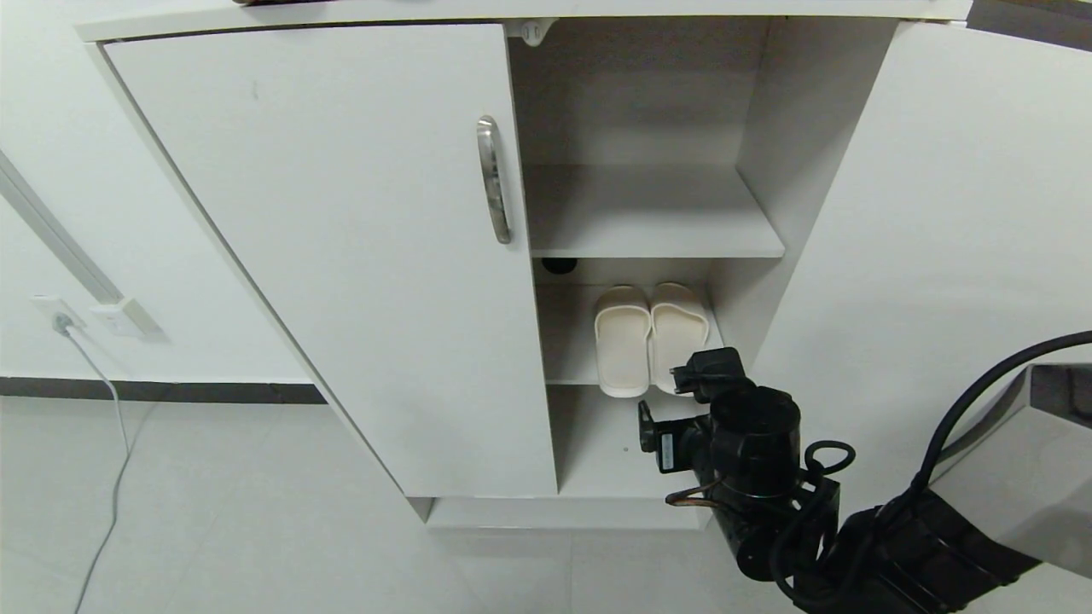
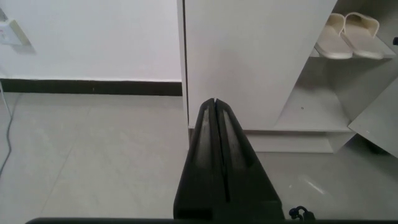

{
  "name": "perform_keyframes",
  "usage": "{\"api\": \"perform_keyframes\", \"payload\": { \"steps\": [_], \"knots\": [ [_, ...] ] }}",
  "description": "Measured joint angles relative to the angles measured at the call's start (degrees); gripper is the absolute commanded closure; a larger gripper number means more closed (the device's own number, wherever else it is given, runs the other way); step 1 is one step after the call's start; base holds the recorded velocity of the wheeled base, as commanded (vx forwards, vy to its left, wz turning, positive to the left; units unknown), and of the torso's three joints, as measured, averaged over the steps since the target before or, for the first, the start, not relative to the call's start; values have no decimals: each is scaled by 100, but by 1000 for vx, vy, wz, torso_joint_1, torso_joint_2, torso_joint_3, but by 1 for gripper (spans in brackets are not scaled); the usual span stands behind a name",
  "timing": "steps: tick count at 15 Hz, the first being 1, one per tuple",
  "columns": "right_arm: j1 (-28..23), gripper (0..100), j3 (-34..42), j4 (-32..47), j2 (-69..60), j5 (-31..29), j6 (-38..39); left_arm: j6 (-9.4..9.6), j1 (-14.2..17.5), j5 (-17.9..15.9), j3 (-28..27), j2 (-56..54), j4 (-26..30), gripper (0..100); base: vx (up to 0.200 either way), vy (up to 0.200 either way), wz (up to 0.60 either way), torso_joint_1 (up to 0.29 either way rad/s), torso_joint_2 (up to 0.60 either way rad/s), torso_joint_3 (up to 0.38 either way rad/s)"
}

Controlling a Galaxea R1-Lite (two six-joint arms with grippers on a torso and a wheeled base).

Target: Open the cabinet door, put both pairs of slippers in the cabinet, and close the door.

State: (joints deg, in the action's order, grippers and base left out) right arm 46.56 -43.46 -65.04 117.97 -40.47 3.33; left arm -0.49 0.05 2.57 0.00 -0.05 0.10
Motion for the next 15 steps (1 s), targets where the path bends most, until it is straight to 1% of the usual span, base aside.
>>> {"api": "perform_keyframes", "payload": {
  "steps": [4, 12, 15],
  "knots": [
    [0, 0, -2, -2, 20, -1, 0, 0, 2, -4, 0, 0, 0, 100, 0, 0, 0, 0, 0, 0],
    [2, 0, 83, -104, 28, -12, 4, 5, 0, -12, 0, 0, 0, 100, 0, 0, 0, 4, 1, 190],
    [-1, 0, 113, -166, 35, -12, 11, 16, 2, -9, 0, 0, 0, 100, 0, 0, 0, 2, 3, 57]
  ]
}}
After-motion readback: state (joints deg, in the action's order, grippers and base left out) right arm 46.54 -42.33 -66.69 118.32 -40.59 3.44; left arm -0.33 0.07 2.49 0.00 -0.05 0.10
